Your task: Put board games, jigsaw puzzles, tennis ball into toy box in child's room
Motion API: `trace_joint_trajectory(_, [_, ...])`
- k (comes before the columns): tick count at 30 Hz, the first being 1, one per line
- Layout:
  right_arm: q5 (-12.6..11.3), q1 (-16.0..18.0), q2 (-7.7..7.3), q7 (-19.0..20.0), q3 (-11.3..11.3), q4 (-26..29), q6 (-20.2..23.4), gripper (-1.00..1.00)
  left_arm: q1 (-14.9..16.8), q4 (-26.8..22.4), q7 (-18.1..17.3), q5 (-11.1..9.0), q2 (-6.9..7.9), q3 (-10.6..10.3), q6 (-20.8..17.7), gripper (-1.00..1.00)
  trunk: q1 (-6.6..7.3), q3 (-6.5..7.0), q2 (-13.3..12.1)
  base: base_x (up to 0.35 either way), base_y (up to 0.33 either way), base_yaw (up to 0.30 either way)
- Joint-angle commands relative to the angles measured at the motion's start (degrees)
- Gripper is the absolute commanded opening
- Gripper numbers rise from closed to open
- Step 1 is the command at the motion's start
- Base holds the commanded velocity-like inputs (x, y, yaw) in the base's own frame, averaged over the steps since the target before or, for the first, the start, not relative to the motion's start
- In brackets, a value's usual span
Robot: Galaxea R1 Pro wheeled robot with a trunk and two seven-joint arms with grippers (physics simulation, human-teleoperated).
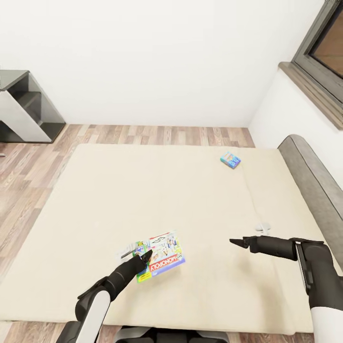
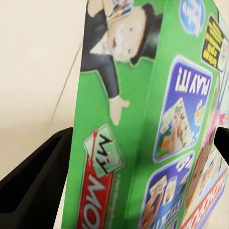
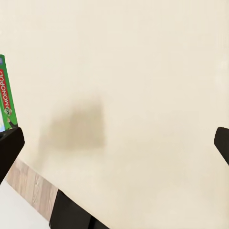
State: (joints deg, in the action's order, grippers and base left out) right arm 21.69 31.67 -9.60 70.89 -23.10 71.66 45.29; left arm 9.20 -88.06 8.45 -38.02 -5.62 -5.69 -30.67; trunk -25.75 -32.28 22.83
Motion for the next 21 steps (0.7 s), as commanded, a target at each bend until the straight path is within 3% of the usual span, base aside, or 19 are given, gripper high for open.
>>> trace_joint_trajectory(1, [0.5, 0.1, 0.02, 0.6, -0.1, 0.1, 0.4, 1.00, 0.0, -0.1, 0.6, -0.6, -0.01, 0.0, -0.2, -1.00, -0.04, 0.01, 0.1, 0.000, 0.000, 0.000])
trace_joint_trajectory(21, [0.5, 0.1, 0.02, 0.6, -0.1, 0.1, 0.4, 1.00, 0.0, -0.1, 0.7, -0.5, 0.00, 0.0, -0.2, -1.00, -0.04, 1.79, 0.1, 0.000, 0.000, 0.000])
